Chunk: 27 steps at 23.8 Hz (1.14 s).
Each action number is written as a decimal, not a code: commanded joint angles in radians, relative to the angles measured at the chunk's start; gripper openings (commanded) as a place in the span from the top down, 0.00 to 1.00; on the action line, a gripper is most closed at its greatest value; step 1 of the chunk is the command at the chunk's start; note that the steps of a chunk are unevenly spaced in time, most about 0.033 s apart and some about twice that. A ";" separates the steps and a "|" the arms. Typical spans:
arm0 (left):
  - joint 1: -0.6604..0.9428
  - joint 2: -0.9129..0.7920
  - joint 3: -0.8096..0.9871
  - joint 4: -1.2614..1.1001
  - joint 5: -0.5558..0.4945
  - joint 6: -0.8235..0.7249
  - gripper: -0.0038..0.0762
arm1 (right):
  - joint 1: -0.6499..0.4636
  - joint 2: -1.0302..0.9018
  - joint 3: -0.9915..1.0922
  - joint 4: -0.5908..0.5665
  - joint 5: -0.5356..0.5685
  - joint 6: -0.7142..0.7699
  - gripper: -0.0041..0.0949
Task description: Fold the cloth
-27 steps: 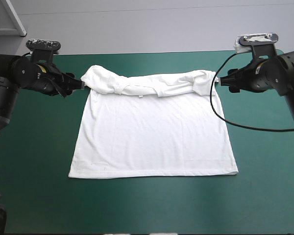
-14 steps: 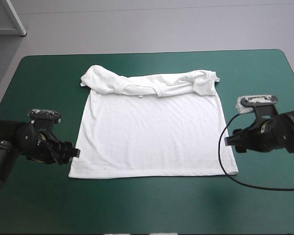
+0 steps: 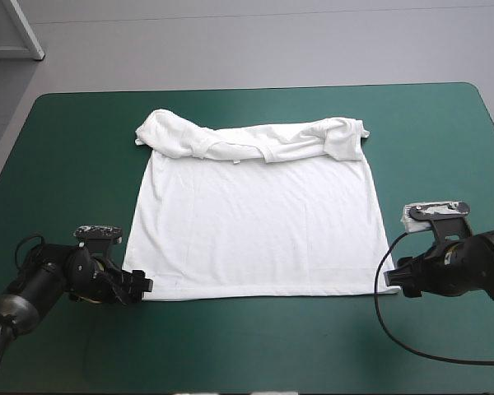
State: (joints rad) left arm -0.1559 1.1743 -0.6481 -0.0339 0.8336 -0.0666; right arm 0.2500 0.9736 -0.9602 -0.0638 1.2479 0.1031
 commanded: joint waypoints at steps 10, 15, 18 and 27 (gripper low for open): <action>-0.001 0.194 0.003 -0.136 -0.152 0.010 0.44 | -0.005 -0.008 0.016 -0.005 -0.081 -0.009 0.28; -0.001 0.213 0.067 -0.206 -0.152 0.077 0.88 | -0.005 0.105 0.047 -0.013 -0.209 0.002 0.28; -0.001 0.213 0.112 -0.206 -0.152 0.095 0.96 | -0.005 0.213 0.063 -0.030 -0.273 0.023 0.28; -0.001 0.199 0.128 -0.206 -0.152 0.095 0.96 | -0.005 0.487 0.114 0.078 -0.421 0.003 0.34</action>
State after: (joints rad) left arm -0.1472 1.3197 -0.5861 -0.1937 0.5408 0.0373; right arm 0.2476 1.4516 -0.8349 -0.0203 0.8568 0.1308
